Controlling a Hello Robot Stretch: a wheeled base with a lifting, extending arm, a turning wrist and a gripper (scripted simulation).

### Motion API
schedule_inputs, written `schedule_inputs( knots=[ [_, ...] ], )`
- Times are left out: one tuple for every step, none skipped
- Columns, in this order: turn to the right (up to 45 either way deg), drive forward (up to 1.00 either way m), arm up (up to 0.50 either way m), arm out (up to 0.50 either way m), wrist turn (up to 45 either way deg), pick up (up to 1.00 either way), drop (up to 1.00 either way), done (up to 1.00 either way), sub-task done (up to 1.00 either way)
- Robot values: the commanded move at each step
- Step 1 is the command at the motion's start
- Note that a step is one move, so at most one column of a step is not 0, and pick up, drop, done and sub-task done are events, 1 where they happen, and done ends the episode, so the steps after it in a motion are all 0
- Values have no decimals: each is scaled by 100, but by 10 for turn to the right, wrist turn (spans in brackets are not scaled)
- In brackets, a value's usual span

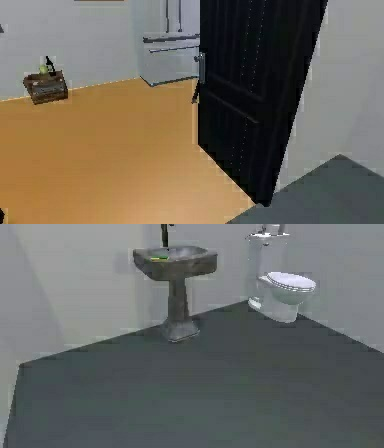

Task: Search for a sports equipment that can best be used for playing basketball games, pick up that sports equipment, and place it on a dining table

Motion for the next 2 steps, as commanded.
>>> schedule_inputs(
  knots=[
    [450, 0, 0, 0, 0, 0, 0, 0, 0],
    [450, 0, 0, 0, 0, 0, 0, 0, 0]
  ],
)
